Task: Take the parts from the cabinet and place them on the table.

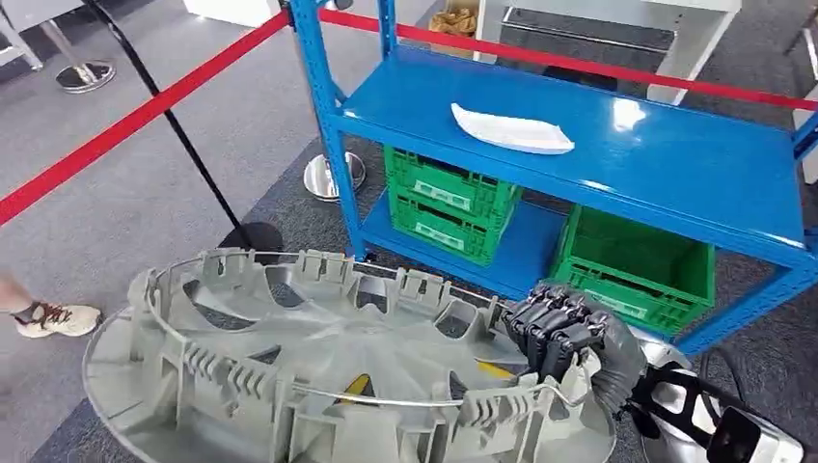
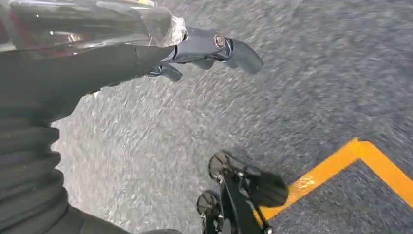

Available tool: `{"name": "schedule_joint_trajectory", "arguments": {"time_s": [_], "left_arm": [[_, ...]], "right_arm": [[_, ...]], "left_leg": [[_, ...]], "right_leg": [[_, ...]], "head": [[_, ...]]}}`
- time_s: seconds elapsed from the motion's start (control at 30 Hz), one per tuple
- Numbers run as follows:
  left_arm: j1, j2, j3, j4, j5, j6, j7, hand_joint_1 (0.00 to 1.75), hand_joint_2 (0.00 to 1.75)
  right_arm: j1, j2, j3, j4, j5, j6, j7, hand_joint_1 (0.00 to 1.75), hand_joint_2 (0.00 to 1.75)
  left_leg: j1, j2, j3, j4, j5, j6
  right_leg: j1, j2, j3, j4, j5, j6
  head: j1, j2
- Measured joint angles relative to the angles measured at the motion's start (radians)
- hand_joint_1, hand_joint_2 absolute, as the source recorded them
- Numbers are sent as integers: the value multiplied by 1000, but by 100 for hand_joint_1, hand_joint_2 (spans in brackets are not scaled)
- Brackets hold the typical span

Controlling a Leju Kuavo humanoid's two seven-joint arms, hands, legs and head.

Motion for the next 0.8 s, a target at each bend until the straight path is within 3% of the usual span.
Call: {"name": "schedule_joint_trajectory", "arguments": {"time_s": [0.07, 0.1, 0.13, 0.17, 0.27, 0.3, 0.33, 0.37, 0.4, 0.43, 0.47, 0.5, 0.53, 0.57, 0.6, 0.63, 0.7, 0.77, 0.8], "left_arm": [[0, 0, 0, 0, 0, 1, 0, 0, 175], [0, -1, 0, 0, 0, 0, 0, 0, 175], [-3, -2, 0, 0, 0, 1, 0, 0, 175], [-4, -3, 0, -1, 0, 1, 0, 0, 175], [-2, -4, 0, -2, -7, 1, 0, 0, 175], [-1, -4, -1, -2, -13, 5, 1, 0, 175], [-2, -5, -1, -2, -14, 9, 6, 0, 175], [-3, -5, 0, -2, -13, 16, 11, 0, 175], [-4, -6, 0, -2, -9, 23, 17, 0, 175], [-2, -6, 2, -2, -2, 31, 23, 0, 175], [1, -5, 7, -2, 3, 37, 28, 0, 175], [4, -5, 11, -2, 9, 45, 34, 0, 175], [6, -5, 15, -2, 11, 51, 38, 0, 175], [6, -3, 19, -2, 16, 56, 39, 0, 175], [7, -4, 23, -2, 19, 61, 40, 0, 175], [6, -4, 27, -2, 23, 61, 42, 0, 175], [8, -3, 37, -2, 34, 61, 43, 0, 175], [17, -6, 47, -2, 44, 50, 34, 0, 175], [20, -9, 53, -1, 52, 45, 25, 0, 175]], "right_arm": [[-8, 2, 4, 0, 0, 0, 0, 175, 175], [-13, 2, 6, 0, 0, 0, 0, 175, 175], [-16, 3, 7, 0, -1, 0, 0, 175, 175], [-22, 3, 10, 0, 0, 0, 0, 175, 175], [-35, 5, 17, 0, 0, -1, 0, 175, 175], [-44, 5, 20, 0, -2, -2, 2, 175, 175], [-51, 1, 24, 0, -13, -2, 5, 175, 175], [-56, -5, 27, 0, -30, -2, 10, 175, 175], [-62, -11, 30, 0, -45, -2, 13, 175, 175], [-69, -18, 33, 1, -58, 0, 21, 175, 175], [-74, -23, 36, 3, -63, 2, 26, 175, 175], [-78, -27, 39, 5, -64, 2, 29, 175, 175], [-79, -30, 41, 7, -64, 2, 31, 175, 175], [-80, -36, 41, 9, -64, 2, 31, 175, 175], [-80, -43, 41, 10, -65, 2, 27, 175, 175], [-79, -55, 40, 13, -68, 4, 18, 175, 175], [-76, -71, 35, 16, -72, 18, 7, 175, 175], [-77, -80, 32, 18, -73, 36, 6, 175, 175], [-79, -84, 32, 18, -74, 42, 6, 175, 175]], "left_leg": [[3, 26, 113, -195, 81, -3], [2, 76, 167, -286, 101, -2], [-9, 93, 172, -299, 85, 5], [-8, 74, 170, -298, 91, 18], [-13, 43, 160, -300, 96, 40], [-5, 32, 163, -306, 102, 50], [-3, 24, 161, -306, 104, 58], [-4, 12, 158, -306, 106, 63], [-7, -2, 156, -306, 107, 65], [-10, -16, 154, -305, 108, 67], [-12, -30, 154, -305, 109, 68], [-12, -44, 155, -304, 110, 68], [-12, -60, 155, -303, 111, 67], [-12, -78, 155, -300, 112, 65], [-12, -92, 154, -296, 112, 63], [-16, -106, 147, -287, 110, 55], [-11, -127, 131, -284, 115, 44], [-7, -148, 124, -290, 125, 29], [-7, -123, 119, -280, 117, 29]], "right_leg": [[-4, -25, 4, 0, -3, 7], [0, -35, 9, 0, -5, 15], [7, -42, 7, 0, -7, 23], [8, -49, 8, 0, -6, 29], [4, -78, 15, -9, -5, 49], [0, -45, 9, 7, -21, 55], [-1, 1, -10, 52, -54, 53], [-1, 32, -46, 134, -97, 52], [0, 48, -90, 229, -138, 52], [1, 53, -127, 306, -160, 51], [2, 55, -143, 336, -158, 49], [2, 55, -135, 317, -138, 45], [2, 58, -105, 250, -96, 41], [1, 68, -59, 148, -43, 37], [-1, 95, -17, 59, -4, 34], [-6, 144, -4, 21, -17, 35], [-1, 129, -9, 20, -17, 36], [1, 109, -4, 18, -10, 25], [-5, 91, -3, 14, -5, 18]], "head": [[0, 0], [-2, 0], [-5, 0], [2, 0], [0, 0], [2, 0], [7, 0], [10, 0], [11, 0], [11, 0], [10, 0], [10, 0], [11, 0], [11, 0], [11, 0], [10, 0], [11, 0], [10, 0], [10, 0]]}}
